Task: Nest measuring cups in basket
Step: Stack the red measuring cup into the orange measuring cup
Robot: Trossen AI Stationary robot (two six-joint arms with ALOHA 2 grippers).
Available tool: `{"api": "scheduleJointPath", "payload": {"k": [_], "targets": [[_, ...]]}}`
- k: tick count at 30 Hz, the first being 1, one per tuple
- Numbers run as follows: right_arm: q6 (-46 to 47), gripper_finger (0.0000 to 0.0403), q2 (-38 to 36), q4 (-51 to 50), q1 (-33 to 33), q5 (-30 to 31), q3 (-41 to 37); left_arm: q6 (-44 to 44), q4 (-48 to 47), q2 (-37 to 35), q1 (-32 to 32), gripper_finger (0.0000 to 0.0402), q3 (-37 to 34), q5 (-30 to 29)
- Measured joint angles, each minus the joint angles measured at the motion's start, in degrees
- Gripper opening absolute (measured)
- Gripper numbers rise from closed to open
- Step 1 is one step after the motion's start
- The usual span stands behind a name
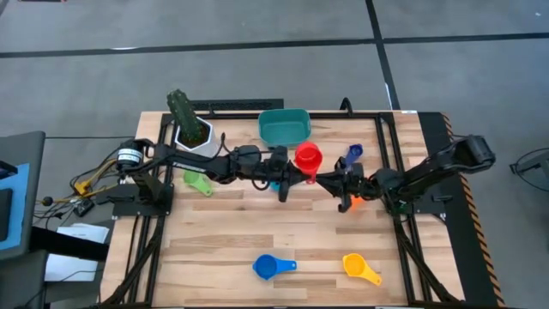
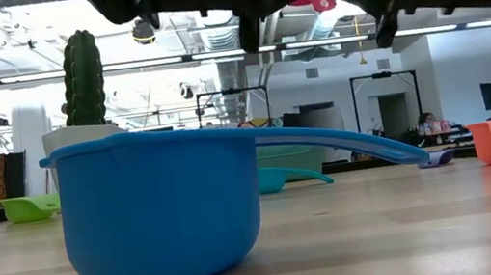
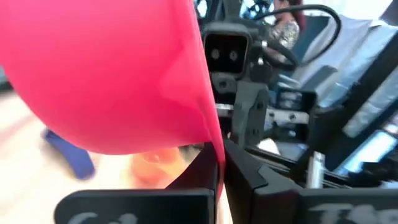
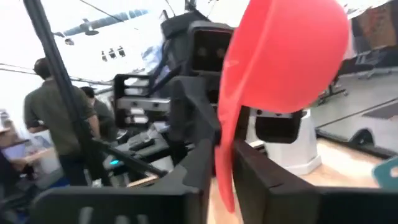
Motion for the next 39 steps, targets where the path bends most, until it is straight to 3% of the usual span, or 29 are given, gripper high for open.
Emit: {"api": "scheduleJointPath", "payload": {"k": [5, 8, 14, 18, 24, 29, 36, 39], "targets": [[0.7, 0.015, -12.0, -17.8, 3.7, -1.9, -0.9, -6.7, -5.9, 0.0, 2.0, 0.0, 0.0, 8.2], [0.6, 0.0163, -20.1, -34.2, 6.7, -0.2, 1.3, -9.5, -10.3, 0.0, 2.9, 0.0, 0.0, 12.6], [0.6, 0.015, -31.6, -70.4, 13.1, 9.7, 12.9, -11.6, -15.1, 0.1, 2.9, 0.0, 0.0, 11.4], [1.1, 0.0128, -34.2, -85.7, 17.7, 16.2, 21.9, -11.0, -15.7, 3.7, 1.5, 0.0, 4.3, 12.2], [2.7, 0.01, -35.3, -98.2, 22.7, 19.7, 31.0, -9.2, -22.4, 18.8, 0.9, 0.0, 23.7, 23.0], [6.9, 0.0085, -35.3, -103.7, 25.9, 19.6, 33.4, -10.1, -26.4, 30.5, 1.8, 0.0, 40.2, 33.1], [12.0, 0.007, -35.6, -106.7, 30.3, 19.5, 33.4, -14.9, -27.6, 43.8, 3.0, 0.0, 59.6, 41.7], [12.0, 0.0066, -35.6, -106.4, 31.9, 19.9, 33.4, -17.2, -27.3, 48.2, 3.6, 0.0, 65.8, 42.3]]}}
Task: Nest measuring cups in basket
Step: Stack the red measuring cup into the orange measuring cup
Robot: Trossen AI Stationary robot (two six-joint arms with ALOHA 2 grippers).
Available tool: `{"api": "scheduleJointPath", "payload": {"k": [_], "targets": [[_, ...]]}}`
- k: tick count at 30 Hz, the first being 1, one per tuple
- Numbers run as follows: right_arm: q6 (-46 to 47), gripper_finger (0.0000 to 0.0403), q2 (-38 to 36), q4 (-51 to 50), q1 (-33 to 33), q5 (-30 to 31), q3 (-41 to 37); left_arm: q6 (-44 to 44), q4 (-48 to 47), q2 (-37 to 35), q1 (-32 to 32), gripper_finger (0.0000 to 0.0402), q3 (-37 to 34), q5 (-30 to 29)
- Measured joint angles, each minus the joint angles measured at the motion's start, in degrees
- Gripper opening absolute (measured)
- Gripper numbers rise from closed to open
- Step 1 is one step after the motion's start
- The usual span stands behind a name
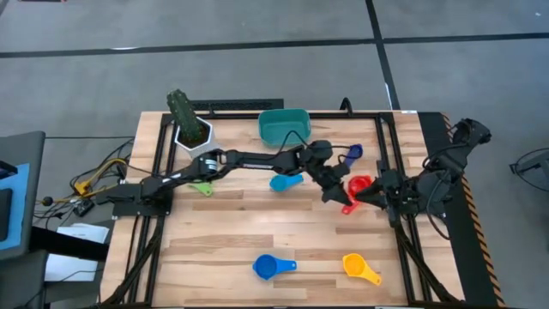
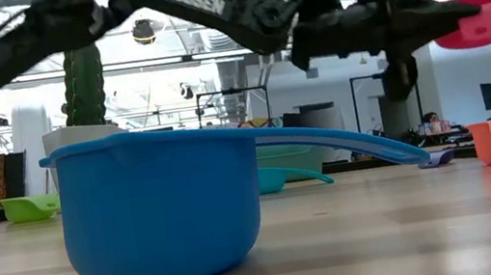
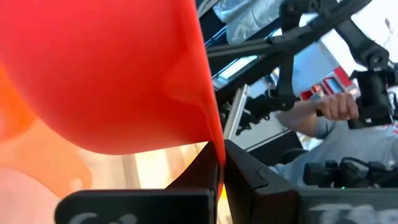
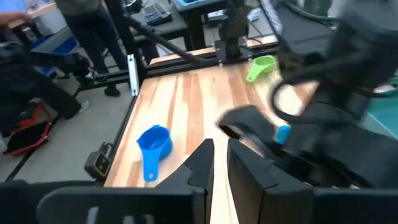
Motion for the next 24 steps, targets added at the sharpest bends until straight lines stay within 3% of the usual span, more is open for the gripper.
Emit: {"api": "scheduleJointPath", "payload": {"k": [5, 9, 24], "targets": [[0.1, 0.0065, 0.0, 0.2, 2.1, 3.0, 0.0, -2.7, -0.2, 5.8, 1.1, 0.0, 5.8, 0.1], [0.1, 0.0065, 0.0, 0.2, 2.7, 4.1, 0.0, -3.3, -0.9, 7.2, 2.2, 0.0, 5.9, -0.9], [1.0, 0.0065, 0.0, 0.2, 2.8, 6.0, 0.0, 9.1, -3.9, 7.2, 2.3, 0.0, 5.3, -1.2]]}}
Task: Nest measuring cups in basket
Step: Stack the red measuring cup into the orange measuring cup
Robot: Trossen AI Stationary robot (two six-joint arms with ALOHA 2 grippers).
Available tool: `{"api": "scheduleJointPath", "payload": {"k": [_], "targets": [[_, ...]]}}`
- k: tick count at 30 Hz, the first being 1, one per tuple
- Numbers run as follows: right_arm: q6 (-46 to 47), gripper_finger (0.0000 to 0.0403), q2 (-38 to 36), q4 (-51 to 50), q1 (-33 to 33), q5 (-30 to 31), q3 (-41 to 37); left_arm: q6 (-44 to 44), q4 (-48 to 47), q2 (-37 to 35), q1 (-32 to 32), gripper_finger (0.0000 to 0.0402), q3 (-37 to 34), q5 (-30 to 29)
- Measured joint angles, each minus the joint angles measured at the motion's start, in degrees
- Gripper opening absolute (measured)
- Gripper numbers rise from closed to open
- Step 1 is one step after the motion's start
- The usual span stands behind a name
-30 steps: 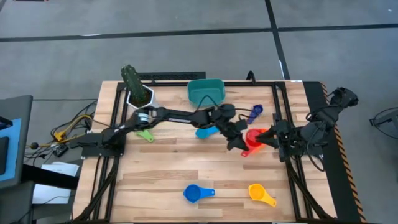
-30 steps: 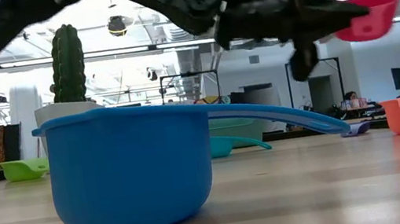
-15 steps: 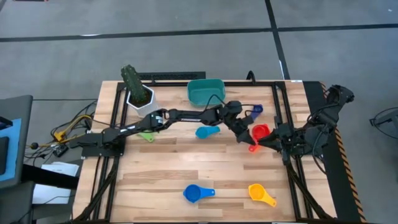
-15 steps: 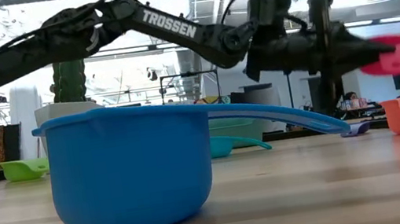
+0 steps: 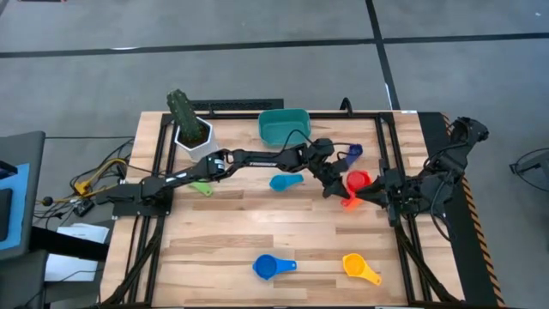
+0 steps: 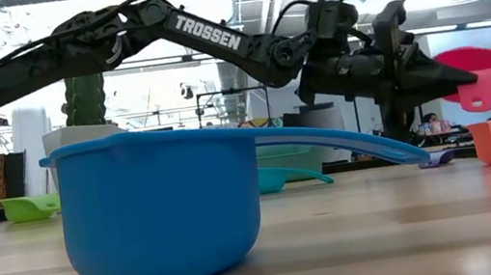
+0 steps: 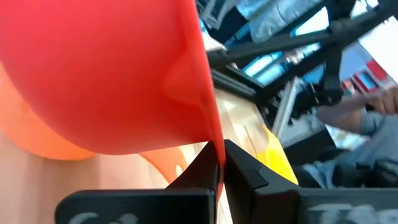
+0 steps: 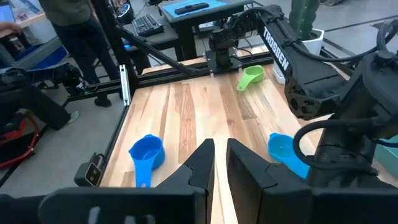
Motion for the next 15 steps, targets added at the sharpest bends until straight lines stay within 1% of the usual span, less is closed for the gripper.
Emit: {"api": "scheduleJointPath", "payload": {"k": [2, 7, 10, 13, 15], "targets": [[0.4, 0.0065, 0.0, 0.0, 0.0, 0.0, 0.0, 0.5, -0.5, 0.0, -0.2, 0.0, 0.0, -0.1], [0.8, 0.0065, 0.0, 0.0, 0.0, 0.4, 0.0, 2.9, -4.8, -0.1, -0.2, 0.0, 0.0, -4.3], [1.1, 0.0065, 0.0, 0.0, 0.0, 1.0, 0.0, 2.9, -4.7, -0.1, -0.2, 0.0, 0.0, -4.8], [2.2, 0.0065, 0.0, -1.5, 0.0, 1.6, 0.0, 2.9, -4.9, -0.1, -0.2, 0.0001, 0.0, -4.1], [6.0, 0.0065, 0.0, -6.2, 0.0, 3.4, 0.0, 3.3, -4.9, -0.1, -0.3, 0.0001, 0.0, -2.1]]}}
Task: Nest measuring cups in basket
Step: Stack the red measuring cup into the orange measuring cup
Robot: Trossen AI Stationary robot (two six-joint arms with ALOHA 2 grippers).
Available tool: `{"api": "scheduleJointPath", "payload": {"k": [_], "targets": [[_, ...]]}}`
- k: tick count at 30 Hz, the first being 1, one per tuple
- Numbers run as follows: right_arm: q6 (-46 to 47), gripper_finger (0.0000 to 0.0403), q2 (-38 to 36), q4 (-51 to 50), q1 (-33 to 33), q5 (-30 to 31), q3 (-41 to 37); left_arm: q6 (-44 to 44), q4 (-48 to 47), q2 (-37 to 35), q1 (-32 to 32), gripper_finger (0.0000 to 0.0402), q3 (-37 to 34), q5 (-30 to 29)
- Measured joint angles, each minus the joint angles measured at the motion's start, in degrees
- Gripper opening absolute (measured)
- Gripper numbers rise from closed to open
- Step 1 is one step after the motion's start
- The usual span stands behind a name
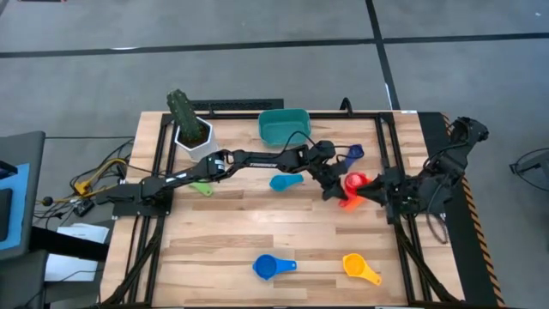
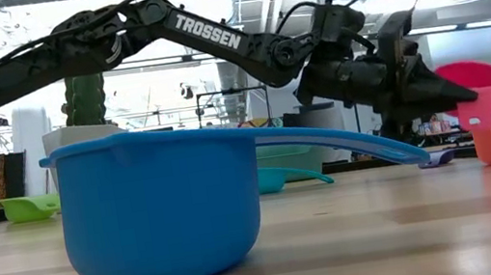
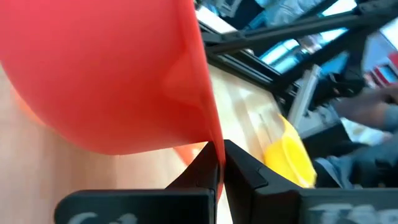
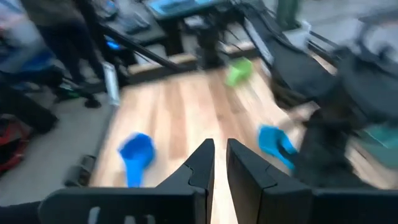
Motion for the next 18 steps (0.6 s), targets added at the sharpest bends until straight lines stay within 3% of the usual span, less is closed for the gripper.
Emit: {"api": "scheduleJointPath", "payload": {"k": [4, 7, 13, 18], "targets": [[11.7, 0.0065, -0.1, -12.9, 0.0, 3.6, 0.0, 1.1, -0.5, -0.1, -0.7, 0.0, 0.5, 2.9], [17.7, 0.0065, -1.0, -20.0, -0.3, 2.9, 0.0, 1.4, -1.2, -0.2, -1.3, 0.0, 1.4, 3.9], [19.2, 0.0074, -0.6, -26.1, -3.0, -2.7, 0.0, 0.5, -0.2, -0.3, -1.6, 0.0, 1.4, 5.3], [18.7, 0.0114, 1.8, -31.1, -6.0, -4.3, 0.0, 0.5, -0.4, -0.3, -1.5, 0.0, 1.4, 5.8]]}}
